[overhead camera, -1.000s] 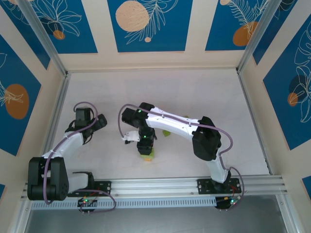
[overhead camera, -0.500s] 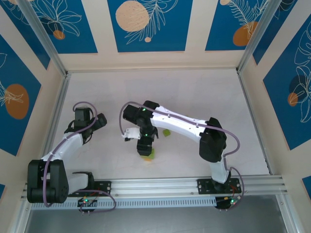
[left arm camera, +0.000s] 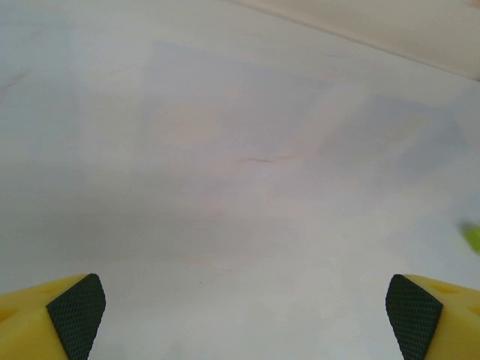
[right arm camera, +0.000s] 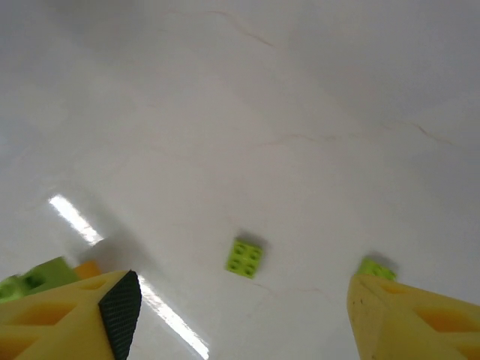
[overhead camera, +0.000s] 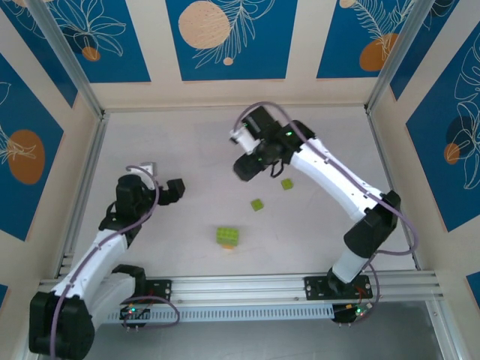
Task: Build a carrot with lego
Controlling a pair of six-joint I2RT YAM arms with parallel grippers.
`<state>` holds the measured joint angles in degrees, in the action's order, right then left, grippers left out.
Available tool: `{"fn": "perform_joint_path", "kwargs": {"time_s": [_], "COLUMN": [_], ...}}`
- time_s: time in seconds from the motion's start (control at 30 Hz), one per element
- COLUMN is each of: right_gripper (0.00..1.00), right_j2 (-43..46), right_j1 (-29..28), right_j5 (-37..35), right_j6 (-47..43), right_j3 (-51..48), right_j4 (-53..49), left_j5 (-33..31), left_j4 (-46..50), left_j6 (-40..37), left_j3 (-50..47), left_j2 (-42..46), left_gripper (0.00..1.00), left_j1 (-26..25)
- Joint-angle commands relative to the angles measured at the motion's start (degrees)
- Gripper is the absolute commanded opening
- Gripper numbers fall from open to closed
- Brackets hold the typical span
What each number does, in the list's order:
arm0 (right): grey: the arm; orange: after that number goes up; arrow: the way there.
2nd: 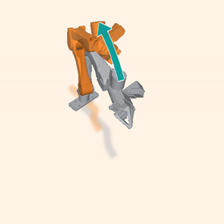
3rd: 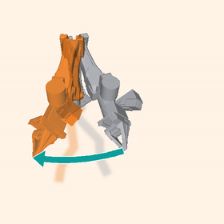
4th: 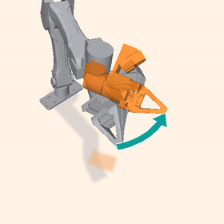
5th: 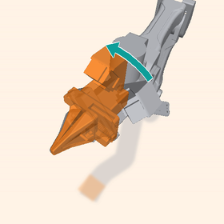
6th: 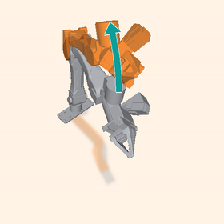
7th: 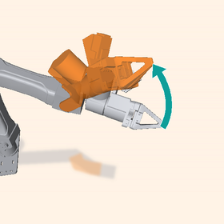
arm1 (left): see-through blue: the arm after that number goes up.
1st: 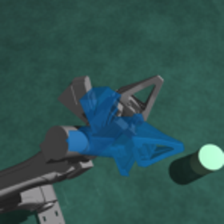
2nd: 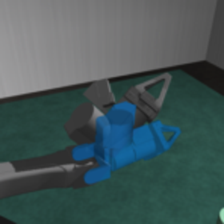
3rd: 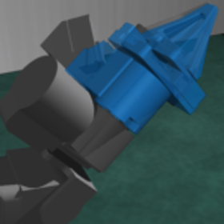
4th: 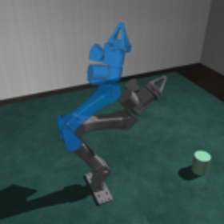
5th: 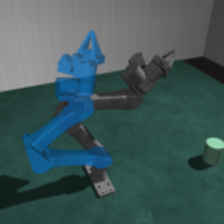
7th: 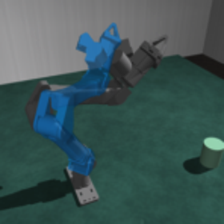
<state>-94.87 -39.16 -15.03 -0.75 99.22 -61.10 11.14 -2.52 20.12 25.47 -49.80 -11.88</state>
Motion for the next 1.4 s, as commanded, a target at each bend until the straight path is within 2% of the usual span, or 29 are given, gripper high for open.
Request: {"fn": "perform_joint_path", "kwargs": {"time_s": [0.0,0.2,0.33,0.43,0.57,0.73,0.8,1.0,1.13,1.2,1.37], "right_gripper": [0.73,0.72,0.71,0.7,0.69,0.69,0.68,0.67,0.66,0.66,0.65], "right_j2": [2.3,3.5,3.1,2.9,1.9,1.4,1.7,1.8,1.6,1.7,2.3], "right_j1": [3.8,6.0,6.8,7.3,8.0,8.1,8.1,8.5,8.5,8.3,8.0], "right_j5": [2.2,3.4,4.2,5.2,7.2,9.4,10.2,13.2,15.8,16.2,16.5], "right_j6": [9.1,9.5,9.2,9.0,8.8,8.6,8.5,7.8,8.4,8.5,8.3], "right_j3": [-7.6,-16.9,-18.7,-19.1,-19.7,-20.8,-21.5,-22.7,-22.9,-22.9,-23.8], "right_j4": [1.3,4.8,6.8,8.0,9.5,10.9,11.6,12.9,14.0,13.9,13.9], "left_j5": [8.5,10.8,15.4,15.0,12.4,9.0,7.8,-3.8,-9.1,-11.9,-7.3], "left_j4": [-3.9,-3.8,-7.8,-5.0,-3.2,-7.8,-8.3,-9.9,-23.5,-26.7,-31.5], "left_j6": [-6.3,-8.7,-11.8,-12.5,-14.1,-15.1,-15.5,-20.8,-22.1,-22.6,-23.1], "left_j3": [-4.2,-10.6,-13.3,-12.9,-14.5,-18.7,-19.3,-16.1,-19.7,-21.4,-21.9], "left_j2": [4.2,19.4,20.1,19.3,23.2,27.7,27.0,16.1,9.9,6.7,3.3], "left_gripper": [0.99,0.99,0.99,0.99,0.99,0.99,0.99,0.99,0.99,0.98,0.98], "left_j1": [-5.2,-12.6,-18.5,-24.3,-31.4,-34.9,-36.2,-43.0,-43.1,-43.1,-43.0]}}
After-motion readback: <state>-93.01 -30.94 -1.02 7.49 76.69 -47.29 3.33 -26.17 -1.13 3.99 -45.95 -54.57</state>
